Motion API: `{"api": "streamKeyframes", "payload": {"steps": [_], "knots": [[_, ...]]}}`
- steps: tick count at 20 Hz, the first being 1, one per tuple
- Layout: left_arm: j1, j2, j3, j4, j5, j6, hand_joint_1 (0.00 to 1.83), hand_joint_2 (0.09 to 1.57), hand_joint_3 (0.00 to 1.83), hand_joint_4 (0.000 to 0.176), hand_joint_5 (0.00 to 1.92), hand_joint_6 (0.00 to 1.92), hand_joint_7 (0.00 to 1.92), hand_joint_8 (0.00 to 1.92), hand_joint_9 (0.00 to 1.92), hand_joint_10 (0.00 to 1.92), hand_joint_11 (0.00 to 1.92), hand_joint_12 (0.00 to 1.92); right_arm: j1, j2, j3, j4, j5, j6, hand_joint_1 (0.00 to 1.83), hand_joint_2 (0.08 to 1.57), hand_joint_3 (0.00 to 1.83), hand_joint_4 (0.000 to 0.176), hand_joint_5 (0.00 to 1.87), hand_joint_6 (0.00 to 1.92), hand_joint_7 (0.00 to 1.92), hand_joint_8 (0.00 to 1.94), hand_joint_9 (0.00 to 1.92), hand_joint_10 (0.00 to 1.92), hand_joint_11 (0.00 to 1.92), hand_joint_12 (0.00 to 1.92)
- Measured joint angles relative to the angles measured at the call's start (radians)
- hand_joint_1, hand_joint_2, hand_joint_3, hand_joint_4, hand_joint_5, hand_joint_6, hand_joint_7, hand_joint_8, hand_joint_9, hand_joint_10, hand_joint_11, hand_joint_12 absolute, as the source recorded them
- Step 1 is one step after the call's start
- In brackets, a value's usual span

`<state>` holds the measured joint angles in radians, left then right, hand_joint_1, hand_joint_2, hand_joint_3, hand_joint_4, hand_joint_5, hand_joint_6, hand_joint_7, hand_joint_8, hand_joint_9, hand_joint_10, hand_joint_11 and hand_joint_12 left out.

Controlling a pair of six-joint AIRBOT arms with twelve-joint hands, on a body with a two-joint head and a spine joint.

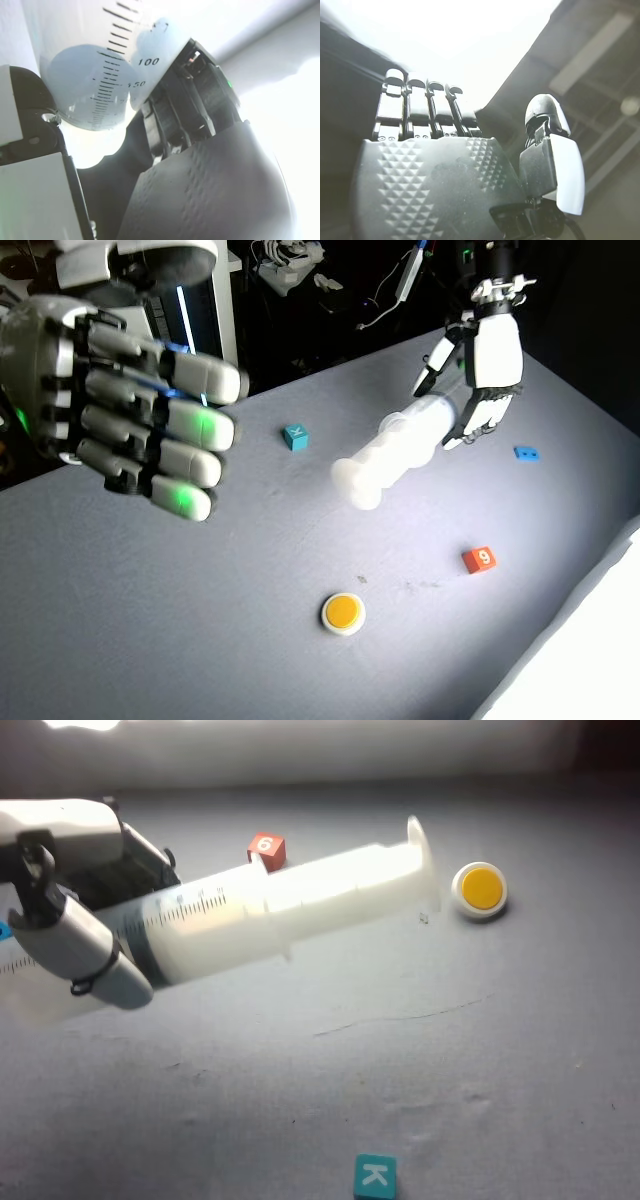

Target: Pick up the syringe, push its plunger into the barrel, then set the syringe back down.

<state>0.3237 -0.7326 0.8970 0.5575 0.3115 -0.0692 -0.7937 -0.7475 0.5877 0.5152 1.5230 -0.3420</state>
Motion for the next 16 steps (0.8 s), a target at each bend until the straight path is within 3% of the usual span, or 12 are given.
{"api": "streamKeyframes", "payload": {"steps": [4,7,11,12,16], "knots": [[-0.059,0.006,0.0,0.009,-0.022,0.003,1.38,1.08,0.0,0.0,0.97,1.06,1.14,0.64,0.93,1.16,0.72,1.29,0.068,-0.079,-0.008,0.092,-0.142,0.058,0.0,1.14,0.0,0.0,0.0,0.0,0.0,0.0,0.0,0.0,0.0,0.0],[-0.061,-0.002,0.013,0.077,-0.102,0.012,1.38,1.08,0.0,0.0,0.96,1.08,1.15,0.63,0.93,1.14,0.72,1.25,0.066,-0.145,0.011,0.157,-0.166,0.075,0.0,1.14,0.0,0.0,0.0,0.0,0.0,0.0,0.0,0.0,0.0,0.0],[-0.066,-0.007,0.015,0.078,-0.184,0.011,1.38,1.07,0.0,0.0,0.98,1.03,1.17,0.62,0.95,1.11,0.72,1.25,0.082,-0.221,0.084,0.136,-0.224,0.071,0.0,1.12,0.0,0.0,0.0,0.0,0.0,0.0,0.0,0.0,0.0,0.0],[-0.066,-0.007,0.013,0.077,-0.194,0.011,1.38,1.08,0.0,0.0,0.96,1.1,1.15,0.61,0.95,1.12,0.73,1.25,0.091,-0.233,0.095,0.138,-0.236,0.06,0.0,1.12,0.0,0.0,0.0,0.0,0.0,0.0,0.0,0.0,0.0,0.0],[-0.083,-0.008,0.009,0.078,-0.196,0.011,1.38,1.08,0.0,0.0,0.96,1.08,1.17,0.58,0.95,1.12,0.74,1.24,0.129,-0.261,0.103,0.146,-0.25,0.047,0.0,1.13,0.0,0.0,0.0,0.0,0.0,0.0,0.0,0.0,0.0,0.0]]}}
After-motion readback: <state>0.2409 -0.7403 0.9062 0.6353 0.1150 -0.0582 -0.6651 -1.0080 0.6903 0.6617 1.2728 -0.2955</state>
